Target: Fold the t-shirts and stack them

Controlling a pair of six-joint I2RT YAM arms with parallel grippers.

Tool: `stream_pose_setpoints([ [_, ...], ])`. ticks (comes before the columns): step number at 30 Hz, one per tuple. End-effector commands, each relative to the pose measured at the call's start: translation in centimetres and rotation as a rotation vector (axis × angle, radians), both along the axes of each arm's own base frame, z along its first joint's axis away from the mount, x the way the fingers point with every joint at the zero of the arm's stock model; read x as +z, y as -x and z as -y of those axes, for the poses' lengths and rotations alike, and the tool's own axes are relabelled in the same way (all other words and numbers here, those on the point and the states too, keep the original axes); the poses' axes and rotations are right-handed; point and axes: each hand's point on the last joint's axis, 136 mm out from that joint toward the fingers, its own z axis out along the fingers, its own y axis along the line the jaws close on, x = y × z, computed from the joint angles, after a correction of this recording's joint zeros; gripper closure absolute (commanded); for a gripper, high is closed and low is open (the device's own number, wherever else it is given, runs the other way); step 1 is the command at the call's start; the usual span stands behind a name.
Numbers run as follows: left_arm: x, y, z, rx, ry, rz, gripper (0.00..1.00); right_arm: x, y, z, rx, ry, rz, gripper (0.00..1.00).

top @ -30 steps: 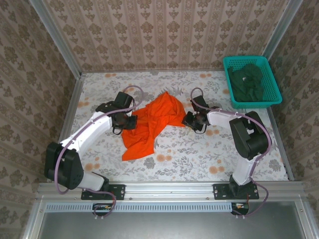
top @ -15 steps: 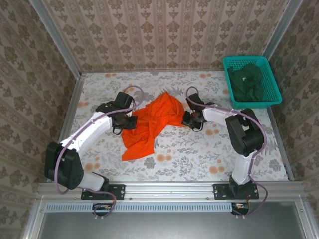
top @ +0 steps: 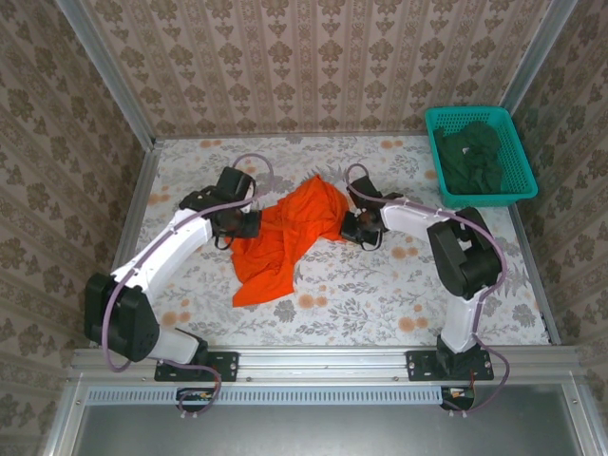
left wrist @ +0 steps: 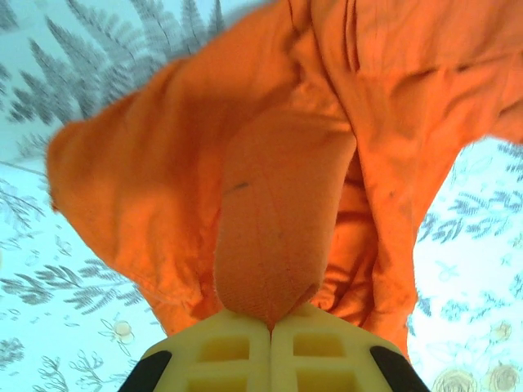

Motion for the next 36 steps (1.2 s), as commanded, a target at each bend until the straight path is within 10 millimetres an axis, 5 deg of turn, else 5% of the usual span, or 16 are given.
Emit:
stream_pose_setpoints([
  [1, 6.2, -2.4, -0.7, 0.039, 0.016, 0.209, 1.00, 7.2, -1.8, 0.5, 0.003, -0.077, 0.176, 1.00],
  [6, 15.7, -4.5, -1.6, 0.086, 0.059, 0.490, 1.00, 16.8, -3.7, 3.8, -0.046, -0.130, 0.395, 1.00],
  [11, 28.2, -4.9, -3.1, 0.120, 0.157, 0.842, 1.00, 29.6, -4.4, 7.5, -0.052, -0.161, 0.691, 1.00],
  [17, 41.3, 0.9, -3.4, 0.001, 0.339, 1.264, 1.00, 43.8, -2.0, 10.4, -0.031, -0.170, 1.059, 1.00],
  [20, 45.3, 4.7, -4.3, -0.036, 0.404, 1.433, 1.00, 48.9, 0.4, 10.8, -0.002, -0.164, 1.247, 1.00],
  [22, 46.5, 6.1, -5.1, -0.022, 0.418, 1.491, 1.00, 50.6, 1.6, 11.5, -0.016, -0.147, 1.321, 1.00],
  [26, 47.0, 6.6, -5.6, -0.001, 0.421, 1.487, 1.00, 50.7, 2.3, 11.8, -0.009, -0.127, 1.354, 1.00],
  [30, 44.6, 3.9, -5.5, 0.063, 0.397, 1.401, 1.00, 46.9, 0.8, 11.6, -0.017, -0.140, 1.286, 1.00],
  [34, 37.6, -1.6, -4.7, 0.115, 0.316, 1.174, 1.00, 36.4, -2.9, 11.5, -0.024, -0.104, 1.063, 1.00],
  [36, 32.6, -4.1, -4.2, 0.133, 0.304, 1.012, 1.00, 29.5, -4.2, 12.7, -0.075, -0.054, 0.900, 0.88],
])
